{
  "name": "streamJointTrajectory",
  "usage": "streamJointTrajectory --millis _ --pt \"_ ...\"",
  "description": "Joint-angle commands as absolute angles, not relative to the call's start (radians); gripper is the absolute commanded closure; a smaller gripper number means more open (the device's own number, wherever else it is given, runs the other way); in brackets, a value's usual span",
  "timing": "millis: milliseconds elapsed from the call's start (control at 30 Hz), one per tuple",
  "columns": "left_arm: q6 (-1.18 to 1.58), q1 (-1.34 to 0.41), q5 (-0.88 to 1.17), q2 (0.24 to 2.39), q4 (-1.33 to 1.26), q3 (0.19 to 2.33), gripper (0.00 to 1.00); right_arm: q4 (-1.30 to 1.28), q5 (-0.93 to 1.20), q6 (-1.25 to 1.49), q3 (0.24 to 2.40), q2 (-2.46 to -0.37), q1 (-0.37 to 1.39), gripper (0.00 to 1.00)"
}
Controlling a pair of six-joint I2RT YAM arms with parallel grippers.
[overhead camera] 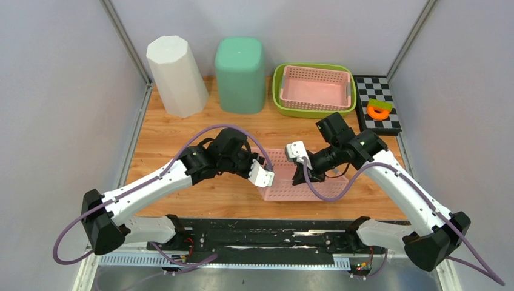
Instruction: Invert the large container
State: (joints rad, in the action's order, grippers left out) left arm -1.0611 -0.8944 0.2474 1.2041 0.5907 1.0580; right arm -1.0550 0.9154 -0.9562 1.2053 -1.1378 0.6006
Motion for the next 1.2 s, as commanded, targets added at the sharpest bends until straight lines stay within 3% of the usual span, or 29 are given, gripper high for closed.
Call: streamJointTrajectory --millis 0,167,367,533,1167 --pt "-0.981 -0.896 0.183 1.182 0.464 1.012 0.91 -1.064 0.952 -0.967 1.245 -1.149 0.603 0.96" --pt "-0.938 -0.896 0.169 1.170 0.420 0.970 0.99 -1.045 0.898 -0.958 1.250 -1.167 0.599 0.86" --pt "-0.890 -0.881 0.194 1.145 0.398 0.925 1.00 -1.010 0.832 -0.925 1.255 -1.160 0.598 0.61" --pt "-0.849 -0.828 0.292 1.129 0.401 0.917 1.00 -0.970 0.764 -0.906 1.259 -1.120 0.597 0.47" --pt "-0.723 -0.656 0.552 1.190 0.432 0.948 1.00 -0.696 0.401 -0.674 1.268 -1.023 0.551 0.37"
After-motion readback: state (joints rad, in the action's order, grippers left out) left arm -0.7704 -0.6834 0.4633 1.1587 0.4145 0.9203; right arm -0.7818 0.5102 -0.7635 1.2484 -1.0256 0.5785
